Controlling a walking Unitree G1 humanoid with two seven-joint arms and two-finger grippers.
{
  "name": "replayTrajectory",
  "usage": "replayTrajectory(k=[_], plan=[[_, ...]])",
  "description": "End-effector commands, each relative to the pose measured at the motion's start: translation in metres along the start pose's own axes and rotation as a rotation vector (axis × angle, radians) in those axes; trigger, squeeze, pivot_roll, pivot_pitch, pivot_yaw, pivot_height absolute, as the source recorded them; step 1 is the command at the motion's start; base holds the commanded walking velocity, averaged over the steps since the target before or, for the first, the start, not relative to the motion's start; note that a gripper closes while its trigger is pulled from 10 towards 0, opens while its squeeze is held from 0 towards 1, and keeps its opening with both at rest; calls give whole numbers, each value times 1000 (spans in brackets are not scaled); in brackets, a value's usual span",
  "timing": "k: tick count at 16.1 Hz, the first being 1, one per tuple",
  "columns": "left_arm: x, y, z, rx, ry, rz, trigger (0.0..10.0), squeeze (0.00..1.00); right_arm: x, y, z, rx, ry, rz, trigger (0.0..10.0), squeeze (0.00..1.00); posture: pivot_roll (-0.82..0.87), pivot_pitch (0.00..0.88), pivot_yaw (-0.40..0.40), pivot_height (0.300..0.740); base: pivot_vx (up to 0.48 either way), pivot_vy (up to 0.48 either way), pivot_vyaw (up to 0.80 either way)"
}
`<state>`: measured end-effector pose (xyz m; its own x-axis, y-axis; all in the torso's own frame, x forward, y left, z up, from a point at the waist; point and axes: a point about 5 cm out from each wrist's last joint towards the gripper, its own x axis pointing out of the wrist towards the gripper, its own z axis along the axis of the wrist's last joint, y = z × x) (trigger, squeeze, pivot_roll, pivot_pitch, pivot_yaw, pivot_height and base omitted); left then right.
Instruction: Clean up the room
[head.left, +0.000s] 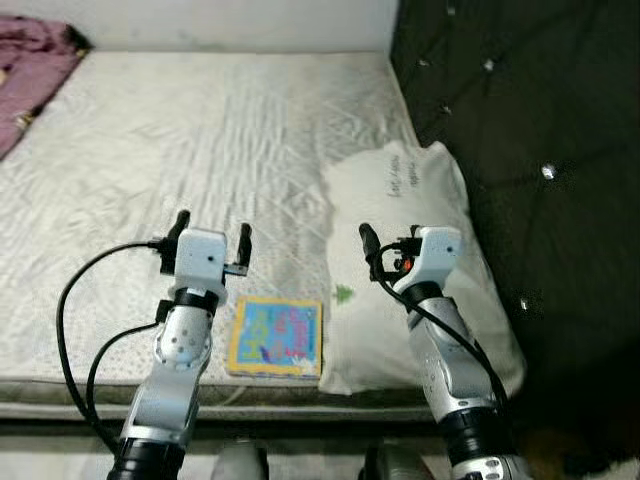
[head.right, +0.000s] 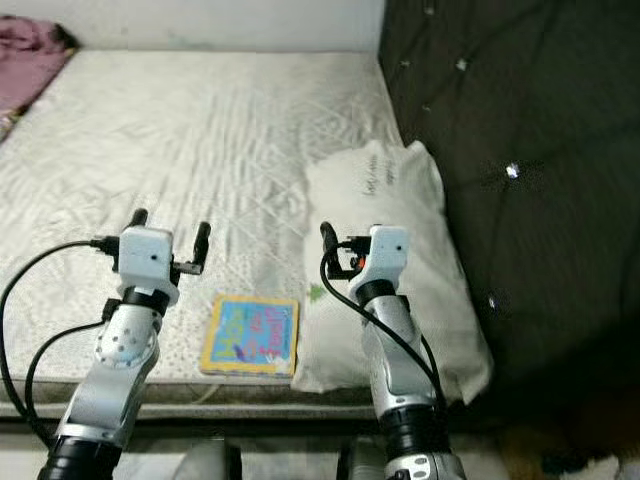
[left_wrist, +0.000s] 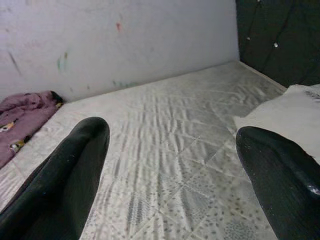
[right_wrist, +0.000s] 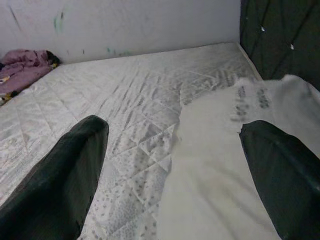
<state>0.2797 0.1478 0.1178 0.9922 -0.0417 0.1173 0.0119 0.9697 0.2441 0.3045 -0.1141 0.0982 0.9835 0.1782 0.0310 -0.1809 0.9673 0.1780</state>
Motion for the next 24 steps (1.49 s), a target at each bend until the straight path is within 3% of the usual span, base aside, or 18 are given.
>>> replayTrajectory(k=[1,3,7,10,12,16,24], plan=[[-2,-4,-9,12,49,-22,10000,0,-3,-4,-2,-8,11,-26,10000,0,87,3,16,740,0,0,0],[-5,-8,-17,32,68,-63,10000,0,-4,-6,-3,-9,11,-43,10000,0,69,1,24,740,0,0,0],[-6,-11,-13,20,50,-73,10000,0,-7,-7,-5,-17,22,-47,10000,0,81,27,10,740,0,0,0],[-6,-9,-11,-12,45,-44,10000,0,-6,-8,-5,-18,27,-51,10000,0,86,36,-8,740,0,0,0],[-5,-6,-21,-78,104,-25,10000,0,-3,-7,-7,-18,35,-44,10000,0,88,51,-16,740,0,0,0],[-3,-6,-18,-77,86,-22,10000,0,-1,-8,-9,-32,47,-52,10000,0,87,48,-19,740,0,0,0],[4,-8,-15,-82,70,-39,10000,0,5,-6,-9,-34,50,-37,10000,0,84,42,-15,740,0,431,-52]])
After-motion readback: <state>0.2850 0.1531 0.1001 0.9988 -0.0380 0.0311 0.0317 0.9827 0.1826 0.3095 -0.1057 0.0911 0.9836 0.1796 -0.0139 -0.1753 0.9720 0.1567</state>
